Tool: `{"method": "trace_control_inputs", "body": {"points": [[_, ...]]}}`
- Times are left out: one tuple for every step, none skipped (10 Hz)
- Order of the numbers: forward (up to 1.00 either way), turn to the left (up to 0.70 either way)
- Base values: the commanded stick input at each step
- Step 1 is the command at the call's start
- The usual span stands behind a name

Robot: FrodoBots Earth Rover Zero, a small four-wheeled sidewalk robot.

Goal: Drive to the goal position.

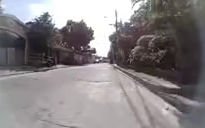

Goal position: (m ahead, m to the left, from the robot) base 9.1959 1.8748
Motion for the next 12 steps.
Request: {"method": "trace_control_inputs", "body": {"points": [[1.00,0.00],[1.00,0.00],[1.00,0.00],[1.00,0.00],[1.00,0.00],[1.00,0.00],[1.00,0.00],[1.00,0.00],[1.00,0.00],[1.00,0.00],[1.00,0.00],[1.00,0.00]]}}
